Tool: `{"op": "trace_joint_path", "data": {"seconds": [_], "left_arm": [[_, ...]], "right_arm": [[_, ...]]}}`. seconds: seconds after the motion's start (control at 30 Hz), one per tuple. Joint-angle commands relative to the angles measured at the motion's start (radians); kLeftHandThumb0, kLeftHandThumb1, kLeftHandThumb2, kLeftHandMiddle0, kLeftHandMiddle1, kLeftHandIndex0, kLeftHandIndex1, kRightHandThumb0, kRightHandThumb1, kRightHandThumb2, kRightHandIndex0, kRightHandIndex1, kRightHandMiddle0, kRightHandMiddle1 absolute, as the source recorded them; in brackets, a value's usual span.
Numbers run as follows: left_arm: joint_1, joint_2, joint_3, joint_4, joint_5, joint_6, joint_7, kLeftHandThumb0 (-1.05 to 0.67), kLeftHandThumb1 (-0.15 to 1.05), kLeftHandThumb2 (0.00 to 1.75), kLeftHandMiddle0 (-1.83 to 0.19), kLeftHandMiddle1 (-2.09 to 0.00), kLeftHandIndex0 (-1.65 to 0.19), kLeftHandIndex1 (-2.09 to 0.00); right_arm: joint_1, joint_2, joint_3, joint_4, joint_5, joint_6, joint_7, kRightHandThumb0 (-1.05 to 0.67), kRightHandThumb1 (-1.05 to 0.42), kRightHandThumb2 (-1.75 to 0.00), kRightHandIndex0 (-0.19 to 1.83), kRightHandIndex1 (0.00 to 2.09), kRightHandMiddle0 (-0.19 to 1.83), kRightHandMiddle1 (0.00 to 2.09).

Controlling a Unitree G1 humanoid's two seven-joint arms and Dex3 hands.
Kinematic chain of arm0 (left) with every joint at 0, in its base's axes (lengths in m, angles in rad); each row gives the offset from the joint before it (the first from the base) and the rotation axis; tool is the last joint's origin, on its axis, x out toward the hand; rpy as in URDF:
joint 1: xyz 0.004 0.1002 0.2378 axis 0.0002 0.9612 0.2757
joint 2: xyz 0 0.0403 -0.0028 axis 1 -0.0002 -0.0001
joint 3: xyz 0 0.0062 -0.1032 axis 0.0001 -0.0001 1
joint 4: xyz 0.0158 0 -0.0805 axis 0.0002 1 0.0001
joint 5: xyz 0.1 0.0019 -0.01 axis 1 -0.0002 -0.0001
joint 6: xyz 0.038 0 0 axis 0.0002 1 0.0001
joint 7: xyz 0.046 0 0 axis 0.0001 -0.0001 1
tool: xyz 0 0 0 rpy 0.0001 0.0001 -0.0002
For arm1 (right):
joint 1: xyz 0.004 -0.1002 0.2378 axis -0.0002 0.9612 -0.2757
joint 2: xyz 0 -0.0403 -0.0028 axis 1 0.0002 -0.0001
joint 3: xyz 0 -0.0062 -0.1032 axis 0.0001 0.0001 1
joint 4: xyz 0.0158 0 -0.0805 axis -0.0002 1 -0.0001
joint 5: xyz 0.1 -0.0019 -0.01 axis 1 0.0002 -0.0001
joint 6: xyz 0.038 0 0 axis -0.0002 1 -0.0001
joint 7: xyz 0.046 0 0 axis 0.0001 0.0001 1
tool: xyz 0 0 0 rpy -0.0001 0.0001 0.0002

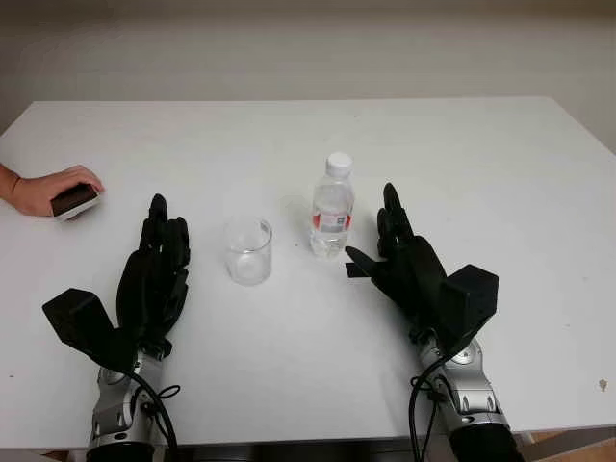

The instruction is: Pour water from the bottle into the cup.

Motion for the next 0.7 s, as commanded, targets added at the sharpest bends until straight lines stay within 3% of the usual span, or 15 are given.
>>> {"op": "trace_joint_path", "data": {"seconds": [0.0, 0.43, 0.67], "left_arm": [[0.034, -0.014, -0.002, 0.032, 0.002, 0.014, 0.004, -0.76, 1.05, 0.44, 0.17, -0.06, 0.18, -0.05], [-0.011, -0.008, 0.008, 0.087, 0.004, -0.008, 0.004, -0.77, 1.05, 0.42, 0.16, -0.05, 0.17, -0.05], [-0.008, -0.011, 0.003, 0.087, 0.004, -0.021, -0.006, -0.75, 1.05, 0.44, 0.17, -0.05, 0.19, -0.05]], "right_arm": [[-0.012, -0.007, 0.001, -0.001, -0.002, -0.006, 0.002, -0.96, -0.92, -0.06, -0.19, 0.0, -0.19, 0.0], [-0.079, -0.007, -0.002, 0.09, -0.015, -0.034, -0.008, -0.99, -0.92, -0.06, -0.19, 0.0, -0.19, 0.0], [-0.233, 0.004, -0.018, 0.202, -0.029, -0.085, -0.06, -1.0, -0.92, -0.05, -0.19, 0.0, -0.19, 0.0]]}}
